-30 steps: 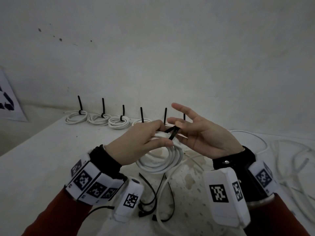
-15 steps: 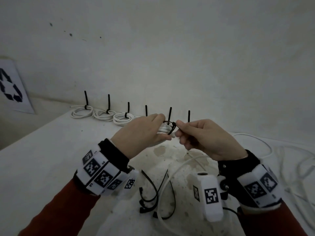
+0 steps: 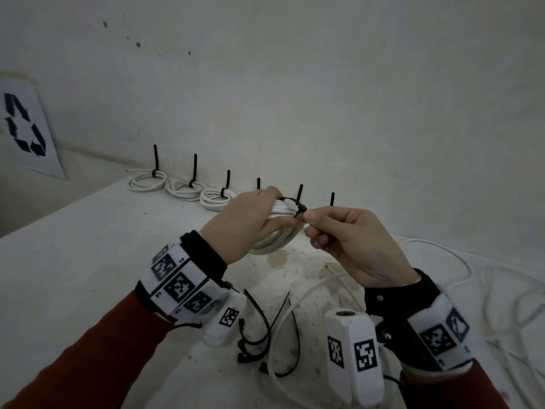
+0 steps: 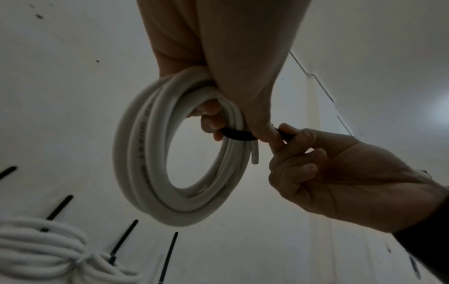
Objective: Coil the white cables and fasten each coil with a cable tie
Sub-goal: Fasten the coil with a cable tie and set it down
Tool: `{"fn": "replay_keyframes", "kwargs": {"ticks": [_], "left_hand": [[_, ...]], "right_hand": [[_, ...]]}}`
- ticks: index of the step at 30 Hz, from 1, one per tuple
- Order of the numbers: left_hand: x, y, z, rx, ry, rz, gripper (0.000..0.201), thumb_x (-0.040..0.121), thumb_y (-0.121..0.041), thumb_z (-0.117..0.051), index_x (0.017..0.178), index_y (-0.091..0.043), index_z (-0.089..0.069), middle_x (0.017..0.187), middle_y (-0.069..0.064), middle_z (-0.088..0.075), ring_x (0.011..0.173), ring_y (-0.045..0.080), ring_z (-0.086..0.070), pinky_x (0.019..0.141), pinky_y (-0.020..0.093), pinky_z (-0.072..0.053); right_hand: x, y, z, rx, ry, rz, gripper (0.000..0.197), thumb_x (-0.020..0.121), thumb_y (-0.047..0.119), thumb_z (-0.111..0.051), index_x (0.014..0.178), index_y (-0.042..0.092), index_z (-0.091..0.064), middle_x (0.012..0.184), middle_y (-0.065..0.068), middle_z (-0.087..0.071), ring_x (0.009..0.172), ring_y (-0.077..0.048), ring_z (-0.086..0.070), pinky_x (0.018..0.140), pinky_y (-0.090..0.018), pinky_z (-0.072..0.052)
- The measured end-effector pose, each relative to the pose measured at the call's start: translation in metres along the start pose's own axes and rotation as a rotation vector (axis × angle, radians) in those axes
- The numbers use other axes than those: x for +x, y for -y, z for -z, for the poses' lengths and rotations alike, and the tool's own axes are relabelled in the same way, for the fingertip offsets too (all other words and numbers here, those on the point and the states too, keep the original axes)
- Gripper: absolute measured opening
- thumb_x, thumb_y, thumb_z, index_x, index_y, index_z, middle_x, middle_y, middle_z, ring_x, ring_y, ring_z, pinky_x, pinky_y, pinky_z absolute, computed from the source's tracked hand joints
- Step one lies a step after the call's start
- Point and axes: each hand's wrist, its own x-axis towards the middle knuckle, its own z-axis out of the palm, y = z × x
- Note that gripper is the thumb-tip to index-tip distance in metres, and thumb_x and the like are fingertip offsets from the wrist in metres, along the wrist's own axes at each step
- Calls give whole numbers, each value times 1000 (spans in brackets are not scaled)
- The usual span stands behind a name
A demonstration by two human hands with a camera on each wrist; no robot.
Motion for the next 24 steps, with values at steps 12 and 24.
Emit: {"fn": "replay_keyframes", "kwargs": {"ticks": [12, 24], "left_hand": [[2, 8, 10, 17, -11, -95, 66, 82, -64, -44, 109, -5, -53, 95, 6, -62, 81, 21, -57, 65, 24, -35], [2, 13, -10, 472, -115, -359, 34, 86, -41, -42, 105, -14, -47, 88, 3, -60, 76, 25, -57, 73, 34, -39]], "right_hand": [[-8, 4, -1, -105, 73, 84, 18, 87, -8, -56, 98, -1, -69, 48, 0, -56, 44, -4, -47, 55, -18, -39], [-3, -5, -5, -202, 81, -186, 34, 96, 34, -52, 99, 7, -72, 85, -8, -74, 74, -16, -67, 77, -27, -53]]}}
